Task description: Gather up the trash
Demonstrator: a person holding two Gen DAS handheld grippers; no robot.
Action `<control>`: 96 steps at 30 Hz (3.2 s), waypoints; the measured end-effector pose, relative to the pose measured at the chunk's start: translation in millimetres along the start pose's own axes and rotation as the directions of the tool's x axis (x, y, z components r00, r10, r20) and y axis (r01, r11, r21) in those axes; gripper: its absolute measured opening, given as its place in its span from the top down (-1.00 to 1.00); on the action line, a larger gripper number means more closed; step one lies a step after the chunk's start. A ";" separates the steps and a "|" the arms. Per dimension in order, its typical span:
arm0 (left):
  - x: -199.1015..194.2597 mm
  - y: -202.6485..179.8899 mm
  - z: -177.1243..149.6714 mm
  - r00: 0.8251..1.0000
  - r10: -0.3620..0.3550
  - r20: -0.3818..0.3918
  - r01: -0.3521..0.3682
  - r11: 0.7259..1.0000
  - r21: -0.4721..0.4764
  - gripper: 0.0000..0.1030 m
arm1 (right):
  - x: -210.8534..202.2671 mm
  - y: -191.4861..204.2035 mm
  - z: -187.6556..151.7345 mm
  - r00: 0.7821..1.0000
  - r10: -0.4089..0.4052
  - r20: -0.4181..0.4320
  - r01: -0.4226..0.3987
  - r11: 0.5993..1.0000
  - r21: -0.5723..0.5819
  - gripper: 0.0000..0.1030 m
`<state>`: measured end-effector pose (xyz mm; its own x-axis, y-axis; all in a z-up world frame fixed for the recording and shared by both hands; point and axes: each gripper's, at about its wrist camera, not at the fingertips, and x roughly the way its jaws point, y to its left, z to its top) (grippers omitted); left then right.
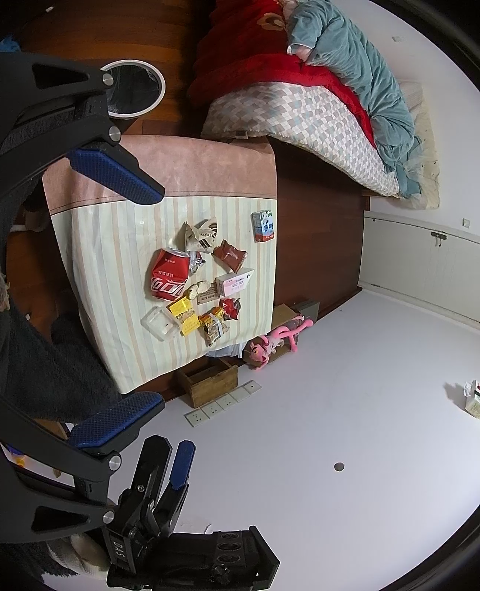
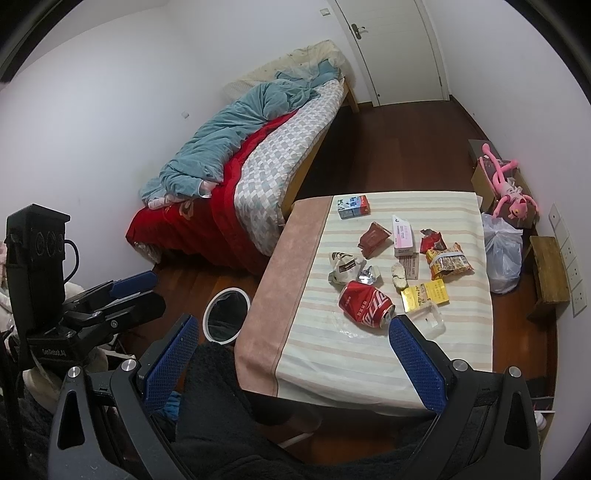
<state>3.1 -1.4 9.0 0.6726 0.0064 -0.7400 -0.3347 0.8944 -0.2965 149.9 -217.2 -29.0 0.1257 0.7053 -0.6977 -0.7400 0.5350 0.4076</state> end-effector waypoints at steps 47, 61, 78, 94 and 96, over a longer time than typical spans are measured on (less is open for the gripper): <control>1.5 7.7 -16.6 1.000 -0.003 -0.010 0.003 1.000 0.002 -1.00 | -4.7 -4.8 0.9 0.999 -0.039 0.002 0.039 0.999 -0.010 -1.00; 31.0 8.8 -15.5 0.994 0.106 -0.022 -0.106 0.994 0.003 -1.00 | -1.9 -9.7 6.1 0.994 -0.086 0.069 0.084 0.996 0.044 -1.00; 262.1 124.8 -59.5 0.816 0.426 -0.390 -0.500 0.860 -0.105 -1.00 | 239.8 -221.3 -62.0 0.904 -0.316 -0.287 0.427 0.662 0.616 -0.91; 354.0 86.3 -62.1 0.878 -0.081 -0.472 -0.185 0.852 -0.490 -0.98 | 269.8 -248.3 -63.7 0.782 -0.468 -0.413 0.618 0.668 0.414 -0.27; 366.2 83.9 -54.6 0.887 -0.097 -0.452 -0.181 0.828 -0.531 -0.98 | 260.6 -257.0 -67.1 0.779 -0.467 -0.419 0.623 0.657 0.425 -0.28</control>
<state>185.3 51.6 -319.8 0.3304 -0.2828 -0.9005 -0.7493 0.5015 -0.4324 328.5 -202.1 -355.1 0.1666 0.1047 -0.9805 -0.1271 0.9883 0.0839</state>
